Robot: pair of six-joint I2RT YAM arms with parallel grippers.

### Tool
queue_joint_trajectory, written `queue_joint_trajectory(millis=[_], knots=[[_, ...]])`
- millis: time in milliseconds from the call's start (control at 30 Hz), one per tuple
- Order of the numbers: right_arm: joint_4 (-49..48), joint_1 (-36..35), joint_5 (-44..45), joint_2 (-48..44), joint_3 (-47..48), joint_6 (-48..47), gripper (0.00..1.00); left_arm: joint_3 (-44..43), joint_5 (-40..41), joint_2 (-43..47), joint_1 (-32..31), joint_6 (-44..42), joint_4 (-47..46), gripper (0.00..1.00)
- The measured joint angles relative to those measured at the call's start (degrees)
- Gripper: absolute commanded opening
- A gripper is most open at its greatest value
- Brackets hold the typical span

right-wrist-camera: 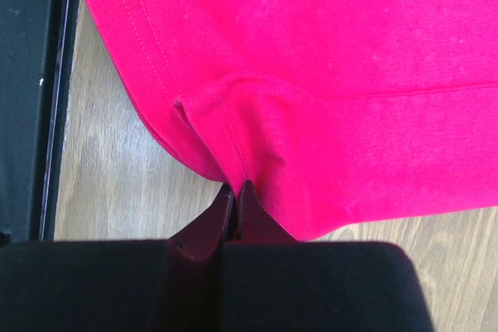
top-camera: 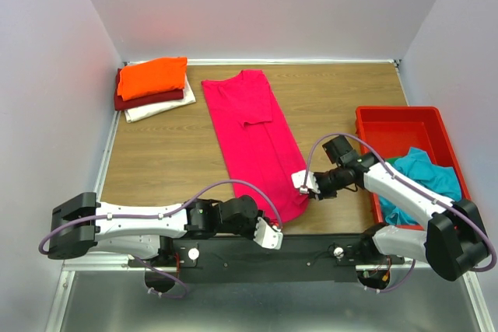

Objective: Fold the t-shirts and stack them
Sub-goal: Fold the tshirt

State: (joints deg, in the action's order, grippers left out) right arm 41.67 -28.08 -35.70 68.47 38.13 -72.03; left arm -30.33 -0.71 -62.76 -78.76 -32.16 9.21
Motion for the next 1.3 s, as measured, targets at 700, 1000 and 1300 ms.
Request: queue_joint_trajectory(millis=[700, 1000, 1300], knots=[[0.5, 0.0, 0.0, 1.1, 2.6, 1.4, 0.0, 0.0, 0.0, 1.3, 0.7, -0.4, 0.2, 0.0], [0.5, 0.0, 0.3, 7.5, 10.0, 5.0, 0.0, 0.1, 1.7, 2.7, 8.8, -1.8, -2.8, 0.0], [-4.6, 0.0, 5.6, 27.6, 29.7, 16.2, 0.0, -0.6, 5.2, -4.3, 25.5, -3.9, -12.7, 0.0]])
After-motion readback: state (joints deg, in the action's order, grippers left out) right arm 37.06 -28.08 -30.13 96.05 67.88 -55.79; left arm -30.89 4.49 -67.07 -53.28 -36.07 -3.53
